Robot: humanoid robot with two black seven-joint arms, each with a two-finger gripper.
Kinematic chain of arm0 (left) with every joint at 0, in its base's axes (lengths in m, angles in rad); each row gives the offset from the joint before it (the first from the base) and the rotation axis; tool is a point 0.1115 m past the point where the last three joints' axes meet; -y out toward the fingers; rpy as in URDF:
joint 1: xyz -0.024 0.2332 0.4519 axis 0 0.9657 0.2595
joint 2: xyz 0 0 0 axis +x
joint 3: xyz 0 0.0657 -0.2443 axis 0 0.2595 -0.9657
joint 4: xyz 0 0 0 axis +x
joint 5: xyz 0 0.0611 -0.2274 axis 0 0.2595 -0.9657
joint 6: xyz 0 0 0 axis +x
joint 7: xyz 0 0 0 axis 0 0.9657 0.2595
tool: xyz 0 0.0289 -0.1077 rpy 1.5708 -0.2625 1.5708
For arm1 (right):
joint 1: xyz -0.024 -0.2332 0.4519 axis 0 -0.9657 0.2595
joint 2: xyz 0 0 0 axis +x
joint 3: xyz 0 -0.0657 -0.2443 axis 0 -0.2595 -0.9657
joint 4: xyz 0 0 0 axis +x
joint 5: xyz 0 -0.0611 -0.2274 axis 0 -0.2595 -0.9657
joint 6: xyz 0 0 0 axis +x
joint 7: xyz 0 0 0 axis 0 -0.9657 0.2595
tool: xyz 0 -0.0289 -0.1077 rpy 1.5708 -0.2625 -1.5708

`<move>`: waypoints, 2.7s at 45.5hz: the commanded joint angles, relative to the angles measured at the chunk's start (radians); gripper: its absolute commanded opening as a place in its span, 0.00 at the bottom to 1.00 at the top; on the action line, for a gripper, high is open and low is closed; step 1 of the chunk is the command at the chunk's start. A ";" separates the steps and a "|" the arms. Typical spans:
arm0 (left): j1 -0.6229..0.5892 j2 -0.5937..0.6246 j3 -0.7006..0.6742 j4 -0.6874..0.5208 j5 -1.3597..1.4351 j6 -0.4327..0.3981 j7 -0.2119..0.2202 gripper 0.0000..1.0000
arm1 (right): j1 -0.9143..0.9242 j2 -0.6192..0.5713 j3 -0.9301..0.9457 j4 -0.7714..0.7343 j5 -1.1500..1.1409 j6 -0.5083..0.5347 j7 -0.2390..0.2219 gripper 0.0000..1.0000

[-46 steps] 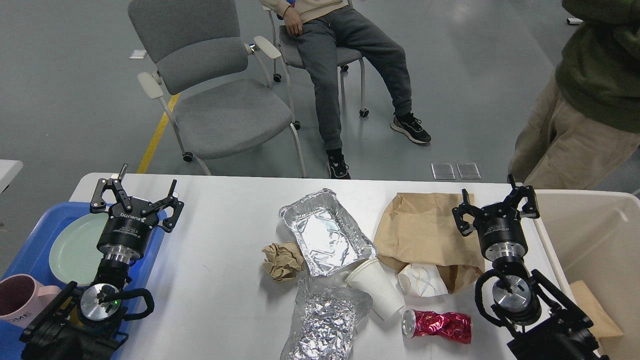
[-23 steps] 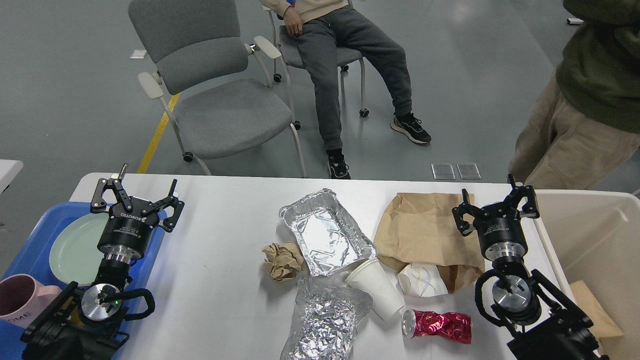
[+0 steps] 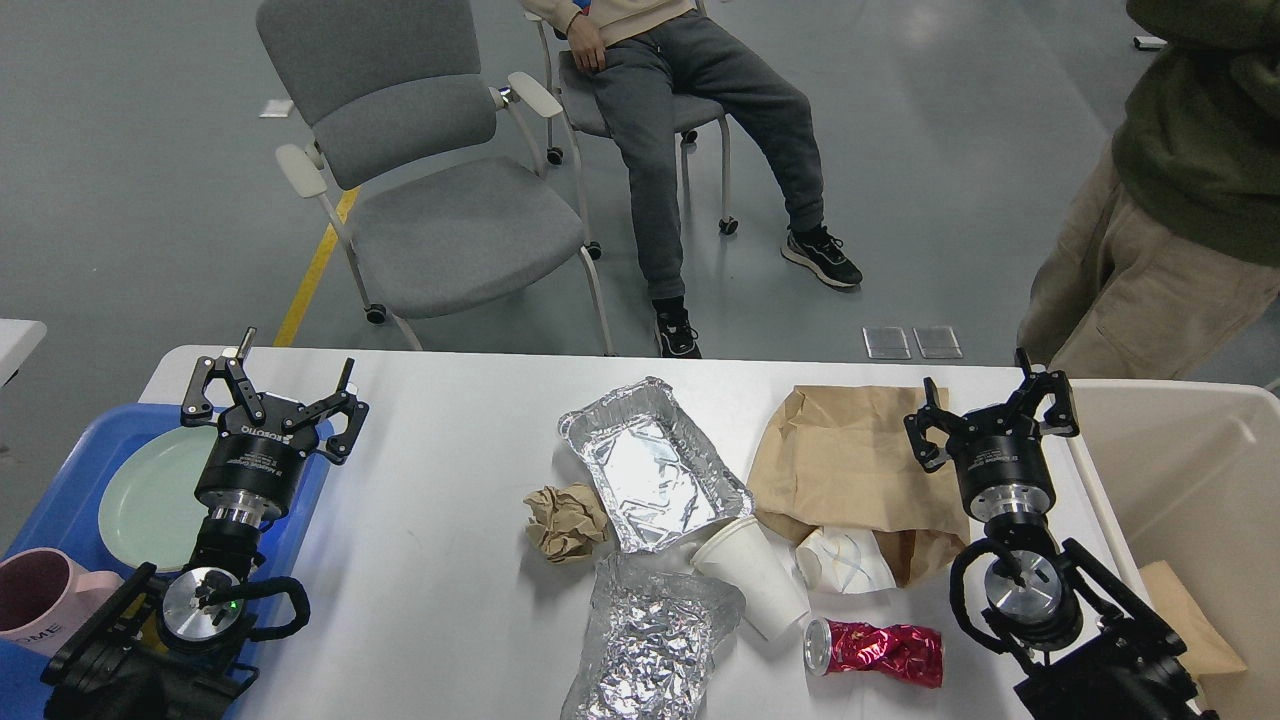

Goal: Tidy desktop

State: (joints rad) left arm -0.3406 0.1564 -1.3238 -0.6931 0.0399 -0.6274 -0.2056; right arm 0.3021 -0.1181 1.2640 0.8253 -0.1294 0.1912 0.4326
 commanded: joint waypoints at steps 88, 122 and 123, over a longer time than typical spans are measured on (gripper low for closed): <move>0.000 0.002 0.003 0.000 0.000 0.000 0.002 0.97 | -0.003 0.011 0.003 0.009 0.005 0.025 -0.015 1.00; 0.000 0.000 0.003 0.000 0.000 0.000 0.002 0.97 | 0.029 -0.009 -0.067 -0.029 0.056 0.089 -0.018 1.00; 0.000 0.000 0.003 0.000 0.000 0.000 0.002 0.97 | 0.029 -0.009 -0.071 -0.029 0.056 0.089 -0.020 1.00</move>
State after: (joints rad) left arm -0.3406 0.1568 -1.3207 -0.6934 0.0399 -0.6274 -0.2039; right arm 0.3285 -0.1261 1.2203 0.8089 -0.0745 0.2804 0.4140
